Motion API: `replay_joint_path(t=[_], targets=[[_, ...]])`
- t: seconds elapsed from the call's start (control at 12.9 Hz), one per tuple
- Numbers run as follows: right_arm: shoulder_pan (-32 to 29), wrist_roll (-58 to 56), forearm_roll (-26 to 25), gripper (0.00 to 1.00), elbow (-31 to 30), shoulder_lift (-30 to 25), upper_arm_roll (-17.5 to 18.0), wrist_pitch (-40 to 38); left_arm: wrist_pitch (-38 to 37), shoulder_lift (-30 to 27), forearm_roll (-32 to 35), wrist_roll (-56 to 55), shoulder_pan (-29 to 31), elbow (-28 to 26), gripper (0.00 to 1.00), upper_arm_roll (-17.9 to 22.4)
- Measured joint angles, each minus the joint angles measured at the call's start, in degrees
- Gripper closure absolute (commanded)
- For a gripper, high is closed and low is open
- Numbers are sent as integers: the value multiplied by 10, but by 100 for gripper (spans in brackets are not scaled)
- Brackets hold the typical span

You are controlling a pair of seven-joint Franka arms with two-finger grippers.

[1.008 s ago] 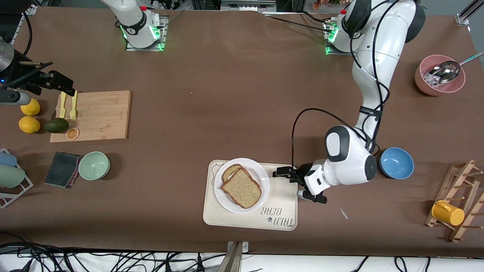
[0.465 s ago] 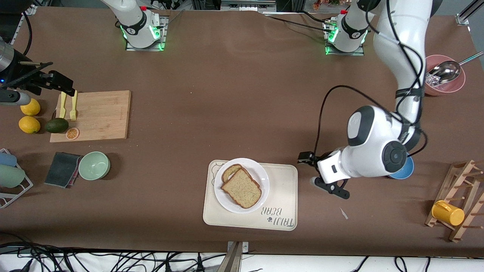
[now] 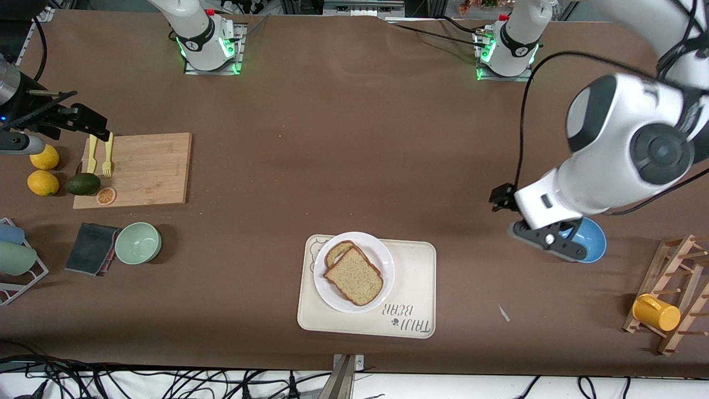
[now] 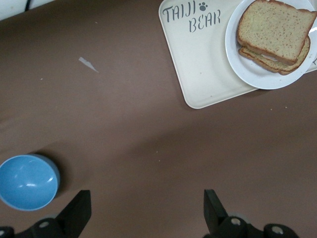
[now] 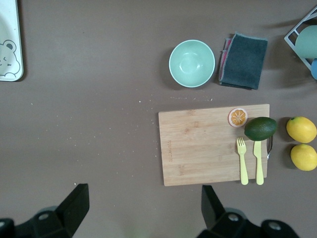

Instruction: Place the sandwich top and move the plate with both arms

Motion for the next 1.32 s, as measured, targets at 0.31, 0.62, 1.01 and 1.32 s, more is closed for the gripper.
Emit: replay_joint_path(t=[0.31, 0.62, 1.01, 1.32], targets=[[0, 0, 0, 0, 0, 0, 0, 0, -4, -99, 15, -12, 32, -88, 0, 9], [0, 0, 0, 0, 0, 0, 0, 0, 37, -195, 15, -46, 68, -210, 0, -4], [0, 0, 0, 0, 0, 0, 0, 0, 71, -290, 15, -66, 136, -314, 0, -92], [0, 0, 0, 0, 0, 0, 0, 0, 75, -293, 15, -70, 130, -322, 0, -84]])
